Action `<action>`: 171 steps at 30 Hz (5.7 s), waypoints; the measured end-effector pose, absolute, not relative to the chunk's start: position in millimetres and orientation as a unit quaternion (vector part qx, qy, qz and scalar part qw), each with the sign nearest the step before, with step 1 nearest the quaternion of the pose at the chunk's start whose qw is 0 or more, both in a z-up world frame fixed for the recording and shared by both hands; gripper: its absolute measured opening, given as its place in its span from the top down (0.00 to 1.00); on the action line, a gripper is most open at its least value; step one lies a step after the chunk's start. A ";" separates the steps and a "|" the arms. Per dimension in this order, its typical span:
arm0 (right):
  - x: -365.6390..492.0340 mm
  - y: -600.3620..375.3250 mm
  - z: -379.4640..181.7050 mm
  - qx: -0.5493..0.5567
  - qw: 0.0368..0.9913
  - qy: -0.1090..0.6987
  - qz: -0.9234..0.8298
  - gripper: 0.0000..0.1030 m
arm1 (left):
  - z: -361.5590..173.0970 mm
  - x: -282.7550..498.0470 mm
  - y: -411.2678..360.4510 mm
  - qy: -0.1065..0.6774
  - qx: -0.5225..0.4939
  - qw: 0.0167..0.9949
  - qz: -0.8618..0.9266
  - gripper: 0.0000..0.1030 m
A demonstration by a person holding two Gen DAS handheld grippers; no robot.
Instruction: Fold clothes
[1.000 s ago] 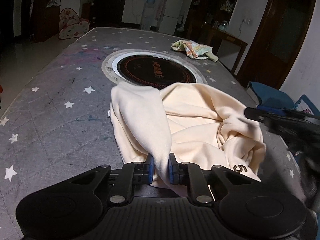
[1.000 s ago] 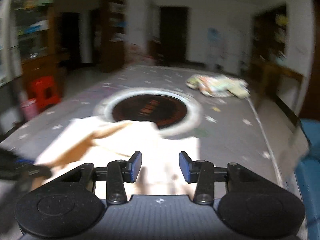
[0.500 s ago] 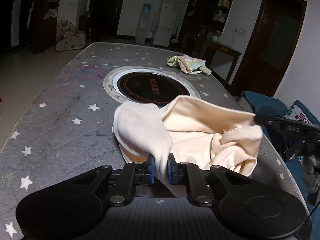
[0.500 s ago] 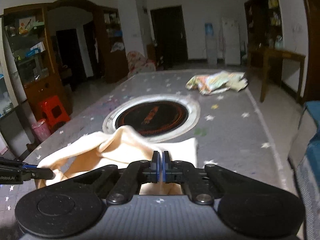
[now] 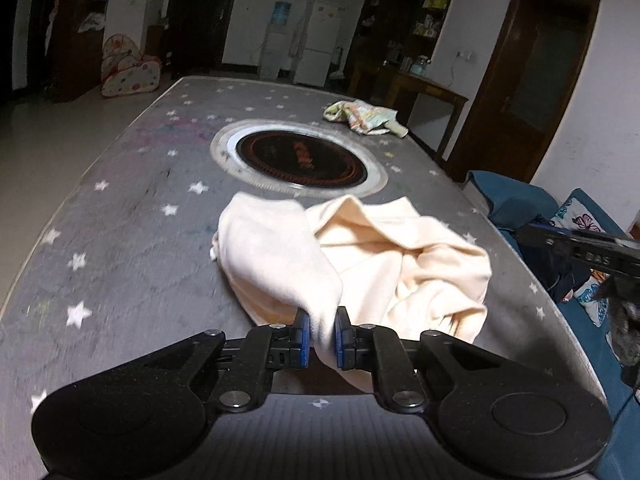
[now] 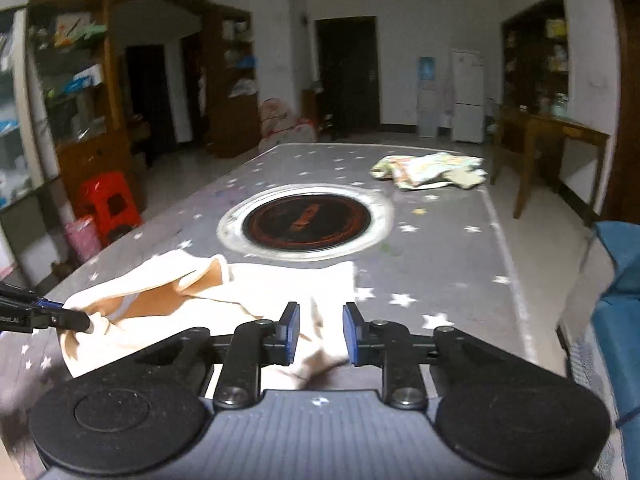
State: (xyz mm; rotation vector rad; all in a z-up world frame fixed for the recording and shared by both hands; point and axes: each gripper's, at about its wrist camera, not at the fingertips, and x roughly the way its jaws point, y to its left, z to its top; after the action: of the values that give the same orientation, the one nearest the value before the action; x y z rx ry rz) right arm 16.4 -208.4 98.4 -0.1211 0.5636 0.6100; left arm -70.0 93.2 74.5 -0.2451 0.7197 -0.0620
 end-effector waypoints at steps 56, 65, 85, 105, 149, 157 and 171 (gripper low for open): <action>-5.7 -297.0 87.0 -0.128 0.928 0.306 0.167 0.74 | 77.8 -134.5 119.2 0.367 -0.042 0.929 -0.027 0.68; -63.6 -229.8 91.5 -0.190 0.861 0.312 0.354 0.74 | 78.3 -151.7 55.6 0.342 0.017 0.918 -0.200 0.67; -126.3 -146.9 28.4 -0.286 0.785 0.316 0.449 0.90 | 29.0 -128.0 11.2 0.363 0.090 0.903 -0.213 0.85; -132.4 -190.1 85.7 -0.228 0.776 0.335 0.482 0.89 | 67.7 -154.0 36.4 0.339 0.045 0.891 -0.298 0.90; -37.0 -235.6 48.3 -0.083 0.876 0.360 0.309 0.61 | 53.1 -107.9 12.8 0.323 0.002 0.894 -0.309 0.81; 7.8 -278.4 20.1 -0.040 0.903 0.374 0.209 0.56 | 28.9 -92.7 -11.2 0.358 -0.007 0.874 -0.330 0.81; 9.7 -321.5 18.6 -0.082 0.944 0.321 -0.006 0.49 | 20.5 -96.5 -5.5 0.370 -0.017 0.867 -0.335 0.80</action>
State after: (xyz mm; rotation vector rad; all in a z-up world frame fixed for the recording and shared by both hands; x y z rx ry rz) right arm 9.7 -321.5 18.6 -0.1665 0.6541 -0.0118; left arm -96.5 -5.5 20.5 -0.0346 0.7738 -0.7011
